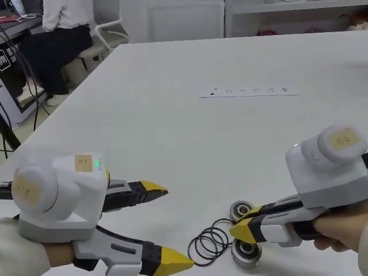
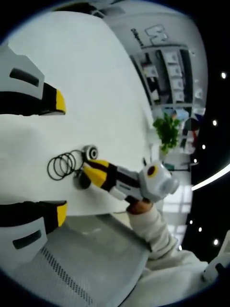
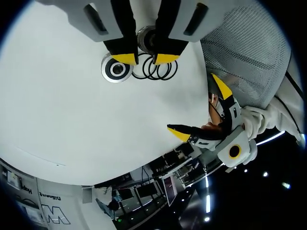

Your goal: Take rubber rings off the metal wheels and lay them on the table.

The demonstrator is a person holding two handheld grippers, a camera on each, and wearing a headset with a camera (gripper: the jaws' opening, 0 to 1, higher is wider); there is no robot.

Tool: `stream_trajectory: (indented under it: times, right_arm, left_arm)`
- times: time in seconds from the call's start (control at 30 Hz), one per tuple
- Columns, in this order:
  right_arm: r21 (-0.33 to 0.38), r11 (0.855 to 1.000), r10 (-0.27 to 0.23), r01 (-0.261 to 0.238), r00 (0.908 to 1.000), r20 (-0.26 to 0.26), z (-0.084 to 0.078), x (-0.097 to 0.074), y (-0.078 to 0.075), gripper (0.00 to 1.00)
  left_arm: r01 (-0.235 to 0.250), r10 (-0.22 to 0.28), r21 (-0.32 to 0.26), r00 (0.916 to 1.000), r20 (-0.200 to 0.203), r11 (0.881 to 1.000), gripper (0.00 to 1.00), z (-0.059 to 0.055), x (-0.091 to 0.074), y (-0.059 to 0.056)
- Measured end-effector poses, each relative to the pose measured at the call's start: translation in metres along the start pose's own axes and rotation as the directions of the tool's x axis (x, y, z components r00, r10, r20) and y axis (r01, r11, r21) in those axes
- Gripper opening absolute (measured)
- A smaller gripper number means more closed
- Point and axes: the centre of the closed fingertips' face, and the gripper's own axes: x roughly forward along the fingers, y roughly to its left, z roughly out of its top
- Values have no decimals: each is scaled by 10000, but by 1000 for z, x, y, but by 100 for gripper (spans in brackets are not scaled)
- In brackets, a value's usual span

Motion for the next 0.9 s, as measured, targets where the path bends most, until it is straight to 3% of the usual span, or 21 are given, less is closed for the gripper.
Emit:
stream_trajectory:
  times: [0.37, 0.6, 0.77, 0.9]
  right_arm:
    - [-80, 9999, -113, 120, 9961, 876, 21, -19, -4, 19]
    - [-372, 9992, -71, 113, 9940, 1095, 27, -32, 0, 38]
    - [-726, 9962, 563, -471, 9898, 1306, 31, -40, 15, 52]
    - [-1122, 9931, 526, -344, 9850, 1641, 39, -49, 17, 64]
  left_arm:
    - [-126, 131, -205, 9996, 264, 9997, 79, 3, -4, 2]
    - [-185, 201, -345, 9988, 457, 9992, 85, 5, -6, 0]
    - [-298, 325, -433, 9974, 639, 9986, 89, 6, -10, 0]
    - [-371, 418, -651, 9965, 728, 9972, 90, 5, -13, 0]
